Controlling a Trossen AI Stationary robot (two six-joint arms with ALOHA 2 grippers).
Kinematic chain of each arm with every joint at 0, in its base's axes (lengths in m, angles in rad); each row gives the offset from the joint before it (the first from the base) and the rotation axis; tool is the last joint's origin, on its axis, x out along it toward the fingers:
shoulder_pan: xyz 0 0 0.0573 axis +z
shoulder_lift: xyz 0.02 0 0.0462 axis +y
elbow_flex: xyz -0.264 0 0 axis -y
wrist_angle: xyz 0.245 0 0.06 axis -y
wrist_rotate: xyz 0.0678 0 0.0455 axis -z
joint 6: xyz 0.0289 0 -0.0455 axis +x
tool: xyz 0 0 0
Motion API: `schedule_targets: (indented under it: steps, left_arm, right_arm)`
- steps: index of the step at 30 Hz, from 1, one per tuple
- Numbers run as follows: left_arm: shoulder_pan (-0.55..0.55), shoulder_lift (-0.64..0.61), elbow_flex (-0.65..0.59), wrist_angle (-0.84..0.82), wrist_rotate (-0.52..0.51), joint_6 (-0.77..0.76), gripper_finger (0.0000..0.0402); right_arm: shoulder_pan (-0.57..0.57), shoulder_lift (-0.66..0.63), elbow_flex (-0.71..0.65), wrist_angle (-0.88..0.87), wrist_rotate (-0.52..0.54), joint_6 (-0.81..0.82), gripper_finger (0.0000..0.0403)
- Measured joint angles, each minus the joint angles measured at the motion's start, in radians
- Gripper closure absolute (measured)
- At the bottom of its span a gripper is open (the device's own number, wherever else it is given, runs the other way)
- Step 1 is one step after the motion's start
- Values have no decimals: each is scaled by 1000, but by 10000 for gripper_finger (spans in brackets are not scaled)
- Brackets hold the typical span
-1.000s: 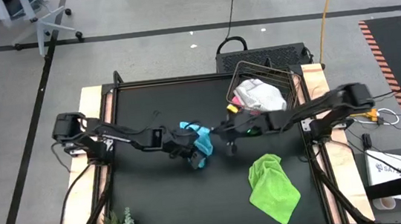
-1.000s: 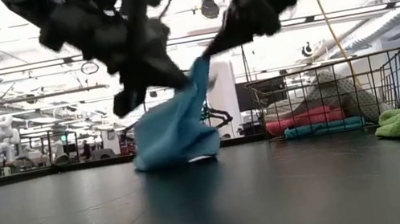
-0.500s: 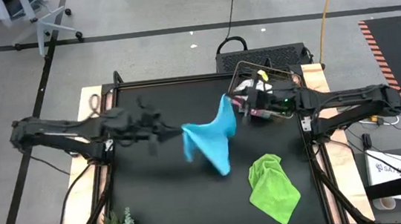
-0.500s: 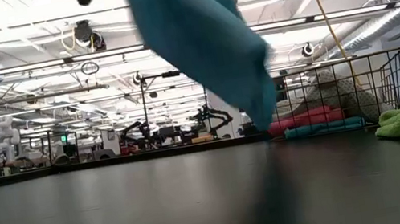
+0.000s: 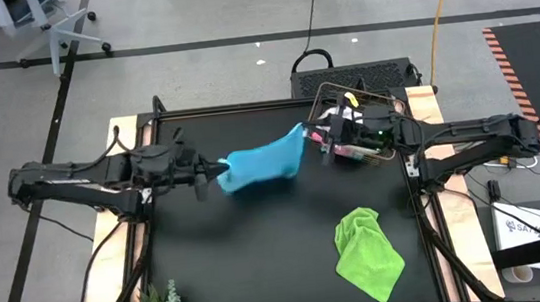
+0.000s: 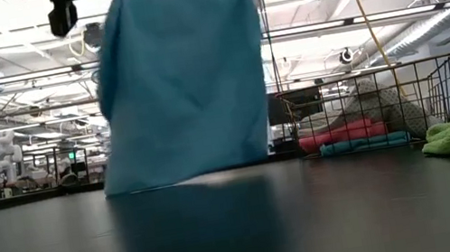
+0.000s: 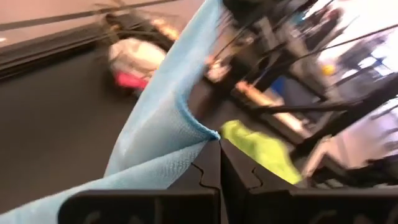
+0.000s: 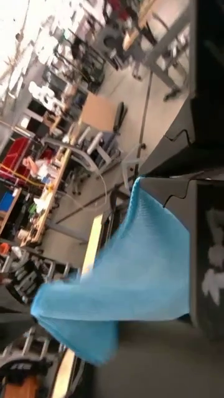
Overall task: Fold microfiber towels
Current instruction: Fold the blue towel
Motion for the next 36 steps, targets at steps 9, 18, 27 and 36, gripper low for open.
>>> schedule_targets:
  steps: [9, 18, 27, 36]
  left_arm:
    - [173, 5, 0, -114, 79, 112, 401]
    - [393, 3, 0, -117, 183, 244, 401]
    - [573, 3, 0, -55, 326, 320, 401]
    - [610, 8, 0, -106, 447, 317, 401]
  right_arm:
    - [-137, 96, 1, 145, -136, -90, 403]
    - [-279, 132, 0, 216, -184, -84, 403]
    - [-344, 128, 0, 293, -262, 9, 403]
    - [-302, 127, 0, 171, -308, 77, 403]
